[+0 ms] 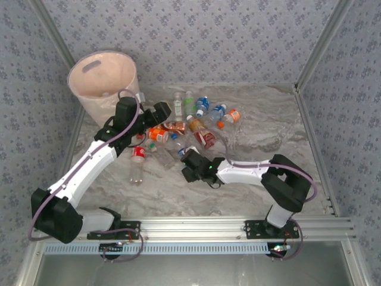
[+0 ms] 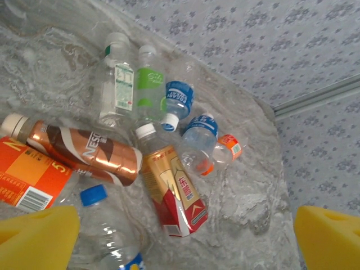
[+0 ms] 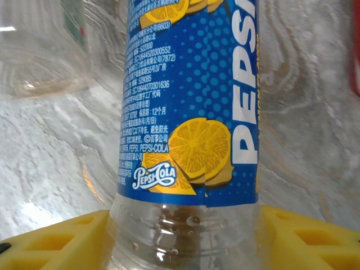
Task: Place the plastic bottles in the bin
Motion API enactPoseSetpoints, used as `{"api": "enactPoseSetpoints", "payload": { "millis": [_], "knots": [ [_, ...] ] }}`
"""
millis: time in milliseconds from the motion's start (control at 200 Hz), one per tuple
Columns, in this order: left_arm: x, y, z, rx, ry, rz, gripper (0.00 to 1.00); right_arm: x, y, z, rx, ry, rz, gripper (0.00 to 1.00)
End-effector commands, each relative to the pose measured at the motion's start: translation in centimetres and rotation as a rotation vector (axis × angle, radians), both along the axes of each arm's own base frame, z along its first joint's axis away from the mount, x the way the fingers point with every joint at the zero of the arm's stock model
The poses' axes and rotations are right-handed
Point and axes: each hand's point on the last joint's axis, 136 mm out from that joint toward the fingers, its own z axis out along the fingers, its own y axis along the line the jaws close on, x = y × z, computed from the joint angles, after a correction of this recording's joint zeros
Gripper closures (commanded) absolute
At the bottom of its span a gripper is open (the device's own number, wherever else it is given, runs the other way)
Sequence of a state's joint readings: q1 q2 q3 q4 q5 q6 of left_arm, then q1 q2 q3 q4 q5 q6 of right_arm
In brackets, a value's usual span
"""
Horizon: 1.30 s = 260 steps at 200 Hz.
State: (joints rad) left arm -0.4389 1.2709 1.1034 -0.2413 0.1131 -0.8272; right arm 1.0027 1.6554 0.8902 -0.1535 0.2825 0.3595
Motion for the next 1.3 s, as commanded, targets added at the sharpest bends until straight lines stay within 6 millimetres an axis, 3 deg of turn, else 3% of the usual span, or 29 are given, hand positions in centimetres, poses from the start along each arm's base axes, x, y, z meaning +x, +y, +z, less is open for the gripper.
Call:
{"api": "enactPoseSetpoints", "payload": {
  "millis": [0, 325, 610, 824, 1039, 1294],
  "knots": [
    [0.2, -0.1, -0.2, 0.028, 0.002, -0.006, 0.02, 1.2, -0.8, 2.3, 0.052, -0.096, -0.058, 0.37],
    [0.7, -1.6, -2.9, 0.023, 0.074, -0.056, 0.02, 2.5, -1.4, 6.2, 0.184, -0.224, -0.128, 0.41],
    [-0.7, -6.2, -4.4, -0.086, 0.015, -0.296, 0.02, 4.1, -1.0, 10.3, 0.402, -0.250, -0.165, 0.42],
    [-1.7, -9.5, -4.0, -0.170, -0.021, -0.463, 0.02, 4.0, -0.2, 11.4, 0.477, -0.271, -0.095, 0.42],
    [-0.3, -9.6, -5.8, -0.147, 0.004, -0.407, 0.02, 3.5, 0.9, 13.1, 0.535, -0.306, -0.020, 0.42],
    [0.2, -11.3, -5.3, -0.116, -0.034, -0.457, 0.04, 3.2, 1.7, 13.6, 0.554, -0.304, 0.027, 0.41]
  ]
}}
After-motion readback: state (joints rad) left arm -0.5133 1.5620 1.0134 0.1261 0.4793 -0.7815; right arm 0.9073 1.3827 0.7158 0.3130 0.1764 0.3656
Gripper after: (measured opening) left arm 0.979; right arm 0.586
